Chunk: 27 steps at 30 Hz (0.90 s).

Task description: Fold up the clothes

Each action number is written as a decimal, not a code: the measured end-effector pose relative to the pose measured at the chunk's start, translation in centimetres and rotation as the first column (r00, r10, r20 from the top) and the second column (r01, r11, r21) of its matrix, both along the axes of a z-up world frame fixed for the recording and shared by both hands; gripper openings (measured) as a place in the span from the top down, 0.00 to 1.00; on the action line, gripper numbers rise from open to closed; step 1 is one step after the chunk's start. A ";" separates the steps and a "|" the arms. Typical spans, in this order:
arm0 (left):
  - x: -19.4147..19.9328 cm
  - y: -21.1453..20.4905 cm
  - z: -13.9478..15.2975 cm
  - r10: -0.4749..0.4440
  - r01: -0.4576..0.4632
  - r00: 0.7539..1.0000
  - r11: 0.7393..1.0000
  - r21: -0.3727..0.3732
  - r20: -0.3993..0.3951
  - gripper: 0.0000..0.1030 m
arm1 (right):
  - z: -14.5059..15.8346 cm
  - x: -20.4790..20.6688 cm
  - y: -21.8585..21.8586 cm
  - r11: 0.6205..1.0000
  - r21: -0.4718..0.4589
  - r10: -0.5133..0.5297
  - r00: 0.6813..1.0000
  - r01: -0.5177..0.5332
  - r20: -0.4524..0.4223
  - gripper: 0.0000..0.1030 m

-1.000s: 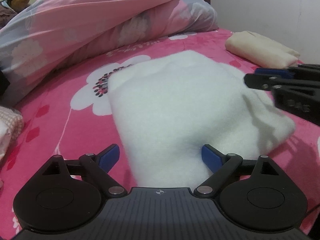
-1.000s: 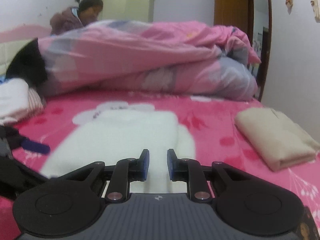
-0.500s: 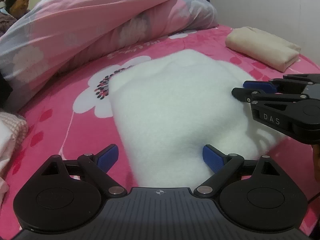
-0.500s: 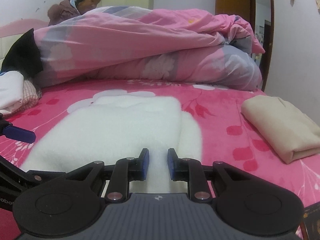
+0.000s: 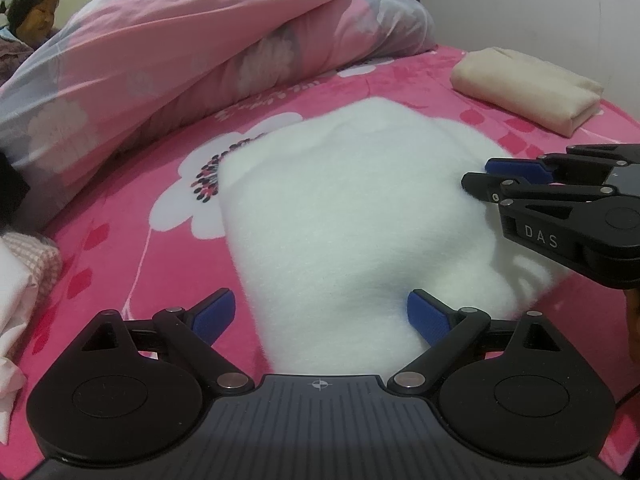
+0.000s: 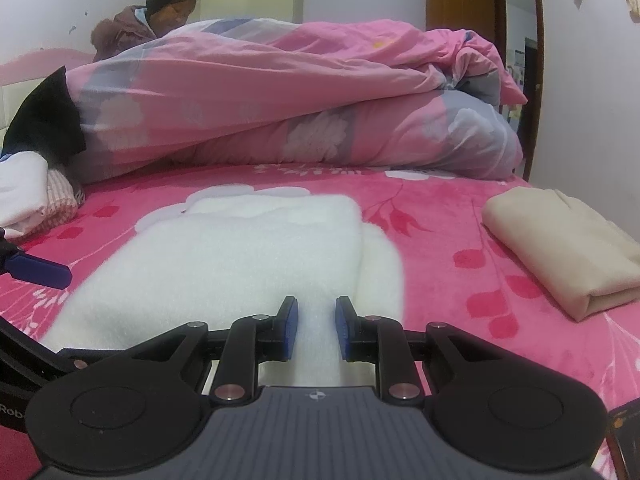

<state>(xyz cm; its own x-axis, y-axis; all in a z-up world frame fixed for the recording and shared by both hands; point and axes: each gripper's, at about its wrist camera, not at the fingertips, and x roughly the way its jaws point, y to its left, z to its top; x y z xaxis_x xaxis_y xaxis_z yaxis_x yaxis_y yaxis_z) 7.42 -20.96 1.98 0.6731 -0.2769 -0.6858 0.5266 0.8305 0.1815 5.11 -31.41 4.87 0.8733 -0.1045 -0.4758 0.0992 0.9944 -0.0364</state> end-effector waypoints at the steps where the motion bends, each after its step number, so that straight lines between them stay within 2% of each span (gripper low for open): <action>1: 0.0 0.0 0.0 0.000 0.000 1.000 1.000 0.001 0.001 0.08 | 0.0 0.0 0.0 1.000 0.000 0.000 1.000 0.000 0.001 0.78; 6: 0.0 0.4 -0.1 -0.002 0.002 1.000 0.999 -0.032 -0.009 0.07 | -0.1 -0.1 -0.1 1.000 0.009 -0.002 1.000 0.002 0.009 0.78; 9: 0.4 1.7 -0.5 -0.014 0.006 0.998 0.993 -0.121 -0.063 0.05 | -0.3 -0.3 -0.3 0.999 0.033 -0.011 1.000 0.010 0.021 0.77; 10: 0.5 2.0 -0.6 -0.014 0.004 0.997 0.990 -0.144 -0.073 0.05 | -0.4 -0.3 -0.4 0.999 0.043 -0.020 0.999 0.019 0.025 0.74; 11: 0.6 2.3 -0.7 -0.018 0.004 0.997 0.987 -0.161 -0.081 0.05 | -0.5 -0.4 -0.5 0.998 0.054 -0.034 0.999 0.032 0.029 0.63; 12: 0.6 2.6 -0.8 -0.021 0.005 0.996 0.984 -0.179 -0.088 0.05 | -0.8 -0.5 -1.0 0.995 0.086 -0.050 0.998 0.046 0.037 0.59; 15: 0.6 3.0 -0.9 -0.046 0.024 0.994 0.977 -0.210 -0.097 0.05 | -1.5 -1.3 -2.3 0.978 0.202 -0.069 0.995 0.053 0.072 0.58; 19: 0.9 3.8 -1.1 -0.077 0.040 0.988 0.965 -0.261 -0.132 0.05 | -1.9 -2.0 -2.8 0.970 0.242 -0.061 0.992 0.033 0.110 0.58; 22: 1.5 4.8 -1.1 -0.081 0.016 0.979 0.947 -0.320 -0.188 0.04 | -2.1 -2.5 -3.7 0.953 0.303 -0.044 0.992 0.007 0.117 0.52; 23: 1.8 5.2 -0.9 -0.079 0.002 0.975 0.939 -0.344 -0.209 0.04 | -2.1 -2.7 -4.0 0.946 0.325 -0.035 0.993 -0.005 0.116 0.46; 27: 3.6 7.4 0.0 -0.073 -0.059 0.963 0.881 -0.469 -0.259 0.02 | -1.6 -4.5 -4.4 0.924 0.379 -0.004 0.992 -0.046 0.129 0.31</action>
<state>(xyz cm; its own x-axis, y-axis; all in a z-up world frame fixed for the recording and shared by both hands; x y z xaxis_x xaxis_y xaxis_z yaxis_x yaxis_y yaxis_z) 11.02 -13.60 1.98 0.4847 -0.6133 -0.6236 0.5058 0.7782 -0.3722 0.62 -35.86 3.27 0.9281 0.0815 -0.3633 0.0574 0.9328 0.3559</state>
